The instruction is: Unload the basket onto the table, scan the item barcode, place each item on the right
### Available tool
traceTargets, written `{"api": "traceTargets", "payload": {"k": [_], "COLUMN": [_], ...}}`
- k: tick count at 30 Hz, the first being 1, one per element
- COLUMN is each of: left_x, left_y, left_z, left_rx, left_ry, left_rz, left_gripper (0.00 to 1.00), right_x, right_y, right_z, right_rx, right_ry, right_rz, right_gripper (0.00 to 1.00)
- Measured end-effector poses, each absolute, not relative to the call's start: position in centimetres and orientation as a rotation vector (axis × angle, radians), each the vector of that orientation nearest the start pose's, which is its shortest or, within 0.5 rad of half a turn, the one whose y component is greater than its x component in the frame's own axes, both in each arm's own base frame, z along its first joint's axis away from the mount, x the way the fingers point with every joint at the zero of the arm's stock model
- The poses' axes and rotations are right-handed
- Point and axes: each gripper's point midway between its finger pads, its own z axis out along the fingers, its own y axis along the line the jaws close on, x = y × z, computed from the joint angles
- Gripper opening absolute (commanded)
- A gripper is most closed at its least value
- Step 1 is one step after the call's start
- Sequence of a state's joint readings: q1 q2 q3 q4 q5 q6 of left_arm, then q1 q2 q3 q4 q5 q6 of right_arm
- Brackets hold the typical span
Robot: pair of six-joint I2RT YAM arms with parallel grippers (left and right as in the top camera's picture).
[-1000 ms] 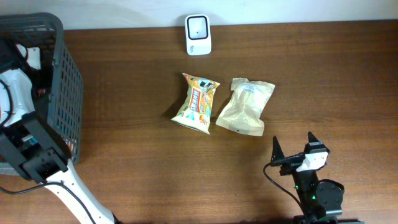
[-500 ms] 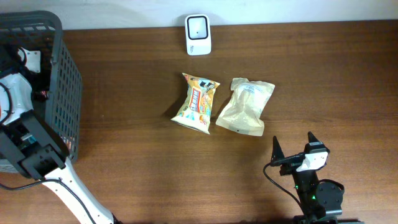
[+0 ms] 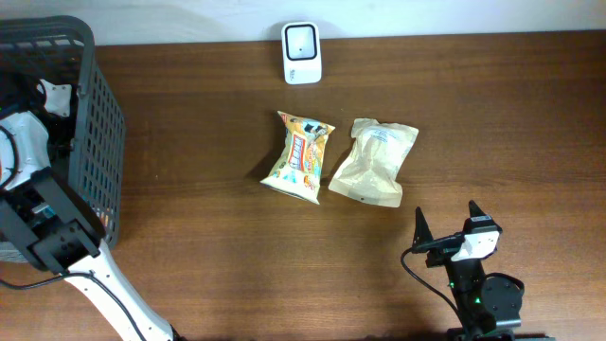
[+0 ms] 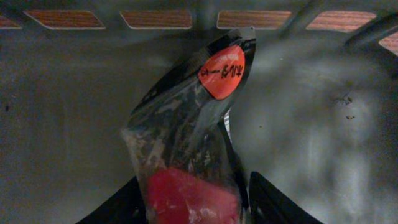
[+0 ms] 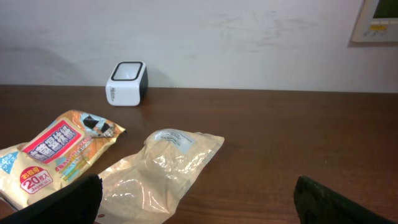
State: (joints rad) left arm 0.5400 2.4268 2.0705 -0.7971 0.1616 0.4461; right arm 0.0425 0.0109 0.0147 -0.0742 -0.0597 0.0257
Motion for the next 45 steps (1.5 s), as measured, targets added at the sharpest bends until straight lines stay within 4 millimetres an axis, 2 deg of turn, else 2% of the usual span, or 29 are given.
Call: {"api": "traceTargets", "payload": {"k": [3,5,6,10,13,18,22,23,24,26,27,28,33,36,39,41,45], "left_x": [50.2,50.3,50.3,50.5,50.4,50.2,50.6,50.6,50.7,50.8,50.7,50.6,50.6,50.8,50.9,50.7,51.3], "left_y": [26.9,26.9,26.9,27.0,26.9,26.7,27.0,27.0,27.0,27.1,27.0,27.0,26.9,26.9,26.5,26.4,26.6], "left_z": [3.5,3.5,3.5,3.7,3.8,5.5,8.1,8.6,9.4,10.1,10.1,10.1,9.8,8.9,6.1,3.2,3.3], "left_rx": [-0.075,-0.076,-0.078,-0.071,-0.071,-0.071,-0.074,-0.074,-0.073,-0.066,-0.071,-0.072,-0.074,-0.073,-0.074,-0.070,-0.074], "left_ry": [2.696,2.693,2.691,2.682,2.688,2.707,2.694,2.692,2.687,2.679,2.681,2.686,2.691,2.697,2.729,2.768,2.745], "left_rz": [0.080,0.082,0.082,0.088,0.081,0.062,0.070,0.071,0.076,0.083,0.080,0.077,0.072,0.054,-0.002,-0.032,-0.032], "left_gripper": [0.42,0.30,0.27,0.27,0.22,0.13,0.11,0.16,0.41,0.72,0.93,0.99,0.99,0.99,1.00,1.00,0.84], "right_x": [24.5,24.5,24.5,24.5,24.5,24.5,24.5,24.5,24.5,24.5,24.5,24.5,24.5,24.5,24.5,24.5,24.5], "right_y": [2.1,2.1,2.1,2.1,2.1,2.1,2.1,2.1,2.1,2.1,2.1,2.1,2.1,2.1,2.1,2.1,2.1], "right_z": [16.0,16.0,16.0,16.0,16.0,16.0,16.0,16.0,16.0,16.0,16.0,16.0,16.0,16.0,16.0,16.0,16.0], "right_rx": [-0.059,-0.059,-0.059,-0.059,-0.059,-0.059,-0.059,-0.059,-0.059,-0.059,-0.059,-0.059,-0.059,-0.059,-0.059,-0.059,-0.059], "right_ry": [1.641,1.641,1.641,1.641,1.641,1.641,1.641,1.641,1.641,1.641,1.641,1.641,1.641,1.641,1.641,1.641,1.641], "right_rz": [0.101,0.101,0.102,0.101,0.102,0.101,0.102,0.101,0.101,0.102,0.102,0.102,0.101,0.101,0.101,0.101,0.101], "right_gripper": [0.98,0.98,0.98,0.98,0.98,0.98,0.98,0.98,0.98,0.98,0.98,0.98,0.98,0.98,0.98,0.98,0.98]}}
